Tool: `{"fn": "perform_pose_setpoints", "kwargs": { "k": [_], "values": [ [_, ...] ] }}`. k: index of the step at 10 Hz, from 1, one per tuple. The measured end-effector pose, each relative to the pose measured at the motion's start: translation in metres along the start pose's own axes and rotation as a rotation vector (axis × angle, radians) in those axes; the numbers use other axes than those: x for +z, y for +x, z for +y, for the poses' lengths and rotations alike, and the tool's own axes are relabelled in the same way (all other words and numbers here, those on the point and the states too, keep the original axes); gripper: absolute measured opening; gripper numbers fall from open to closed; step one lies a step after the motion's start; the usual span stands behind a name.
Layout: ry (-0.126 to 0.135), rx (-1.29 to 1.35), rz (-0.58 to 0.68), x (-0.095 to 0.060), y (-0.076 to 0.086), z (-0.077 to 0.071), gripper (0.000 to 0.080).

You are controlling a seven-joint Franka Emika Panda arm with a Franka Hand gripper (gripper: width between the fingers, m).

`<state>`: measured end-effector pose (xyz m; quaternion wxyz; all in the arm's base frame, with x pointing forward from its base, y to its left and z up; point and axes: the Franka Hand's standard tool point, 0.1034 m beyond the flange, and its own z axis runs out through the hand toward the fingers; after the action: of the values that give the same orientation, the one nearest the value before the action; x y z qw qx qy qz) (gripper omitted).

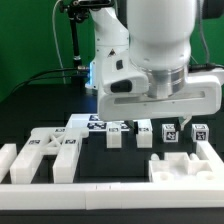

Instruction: Assemble chair

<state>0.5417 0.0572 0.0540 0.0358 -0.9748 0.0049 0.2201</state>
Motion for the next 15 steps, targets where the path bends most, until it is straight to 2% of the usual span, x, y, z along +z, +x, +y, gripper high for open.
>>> {"fn": "perform_pose_setpoints", "kwargs": {
  "k": [1,3,4,6,9,10,13,15],
  "values": [
    [0.002,0.000,-0.104,0.003,-0.010,0.000,0.0649],
    [0.003,-0.002,-0.222,0.008,-0.011,0.000,0.0649],
    [-0.002,0.005,-0.345,0.018,-0.028,0.001,0.0649],
    [-0.006,0.008,-0.462,0.033,-0.036,0.001,0.0649],
    [-0.003,0.010,-0.452,0.033,-0.034,0.002,0.0649],
    [-0.003,0.020,-0.470,0.042,-0.036,0.007,0.0649],
    [-0.006,0.024,-0.507,0.066,-0.050,0.009,0.0649],
    [-0.011,0.019,-0.516,0.075,-0.053,0.006,0.0649]
  ]
}}
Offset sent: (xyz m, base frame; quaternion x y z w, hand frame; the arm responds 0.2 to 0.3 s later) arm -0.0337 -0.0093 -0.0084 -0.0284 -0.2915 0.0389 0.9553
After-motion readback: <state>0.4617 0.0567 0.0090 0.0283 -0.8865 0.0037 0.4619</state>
